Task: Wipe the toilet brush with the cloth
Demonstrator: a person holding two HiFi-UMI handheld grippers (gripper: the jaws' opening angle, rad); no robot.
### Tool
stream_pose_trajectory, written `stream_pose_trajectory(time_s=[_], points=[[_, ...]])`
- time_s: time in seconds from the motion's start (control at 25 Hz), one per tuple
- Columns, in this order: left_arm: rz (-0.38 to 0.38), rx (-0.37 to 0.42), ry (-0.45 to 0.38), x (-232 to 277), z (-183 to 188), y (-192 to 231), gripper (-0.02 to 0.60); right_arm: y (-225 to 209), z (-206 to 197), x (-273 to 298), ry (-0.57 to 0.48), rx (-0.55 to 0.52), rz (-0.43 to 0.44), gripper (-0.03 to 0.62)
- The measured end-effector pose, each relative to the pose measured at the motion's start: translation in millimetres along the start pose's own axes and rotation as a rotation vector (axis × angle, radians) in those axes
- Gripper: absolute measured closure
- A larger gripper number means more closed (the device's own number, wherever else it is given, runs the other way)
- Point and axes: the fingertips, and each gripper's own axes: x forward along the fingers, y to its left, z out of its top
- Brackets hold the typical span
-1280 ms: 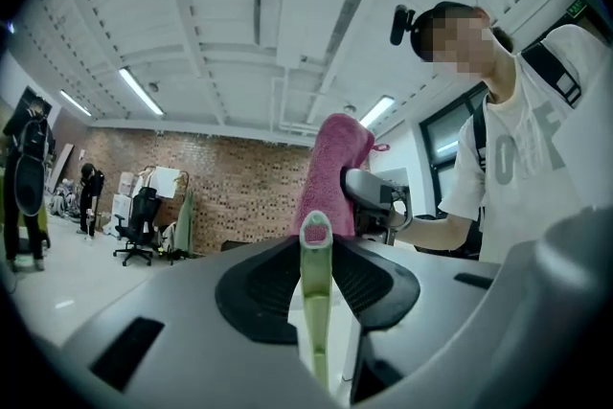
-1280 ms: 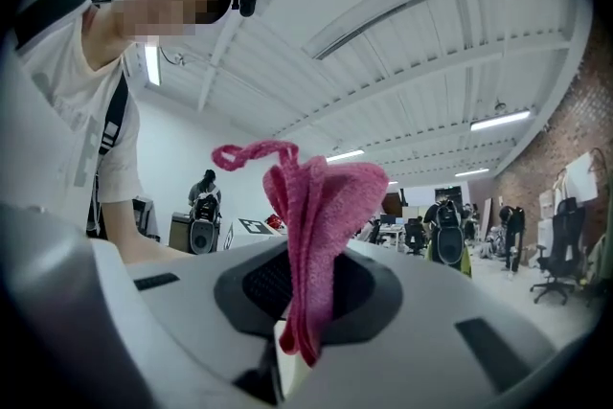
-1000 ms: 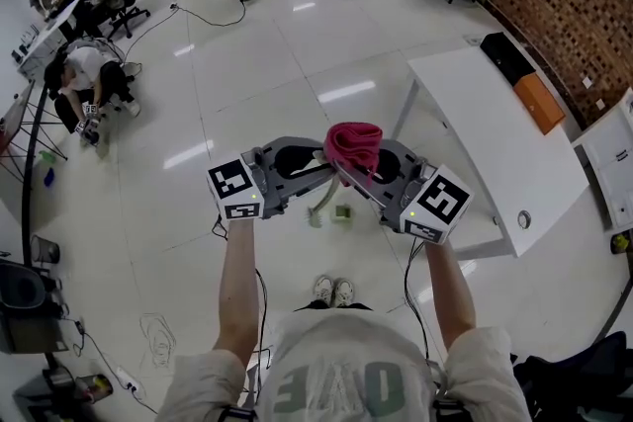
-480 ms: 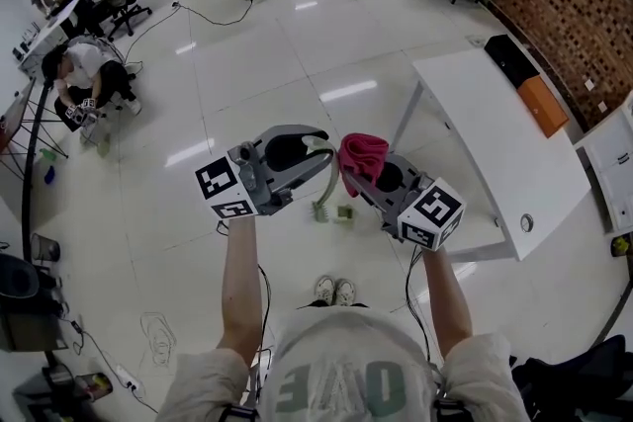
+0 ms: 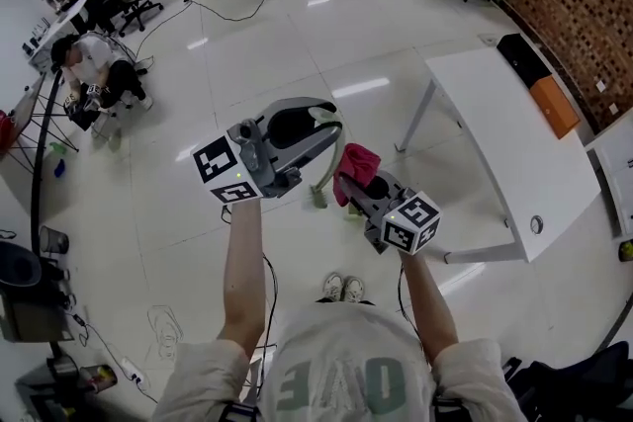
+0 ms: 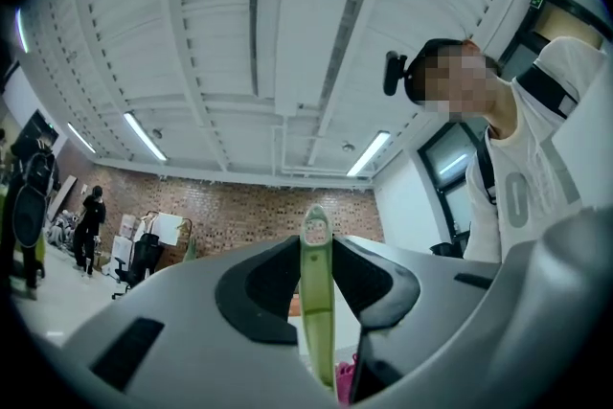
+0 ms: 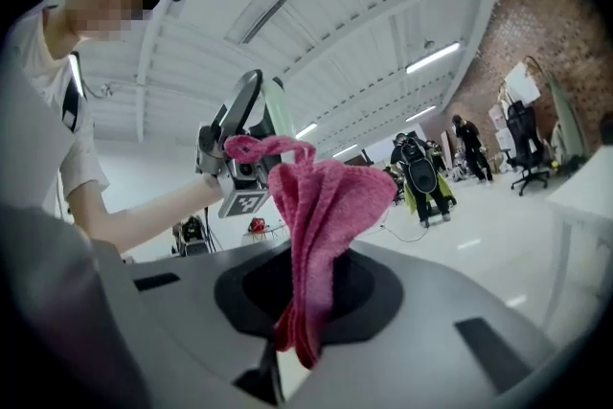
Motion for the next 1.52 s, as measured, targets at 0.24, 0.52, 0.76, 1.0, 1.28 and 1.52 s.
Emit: stream_pose_trajectory(time_s=[0.24, 0.52, 0.76, 1.0, 1.28, 1.52], points=[[0.023, 0.028, 0.000, 6, 19, 5, 0.472, -2, -5, 12, -0.091, 0.130, -0.013, 0.563], [0.102, 0.030, -0.016, -2, 27, 25, 0.472, 2, -11, 18, -0.059, 0.113, -0.032, 0.563], [0.205, 0.075, 0.016, -8, 21, 38, 0.472, 41, -17, 13, -0.023, 0.117, -0.084, 0.563], [0.206, 0.048, -0.042, -4, 28, 32, 0.472, 38, -45, 35, 0.067, 0.144, -0.161, 0.563], [0.198, 0.048, -0.039, -6, 24, 23, 0.472, 22, -28, 34, 0.036, 0.133, -0.239, 0.563], [0.214, 0.071, 0.015, 0, 14, 25, 0.472, 26, 2, 34, 0.000, 0.068, -0.237, 0.563]])
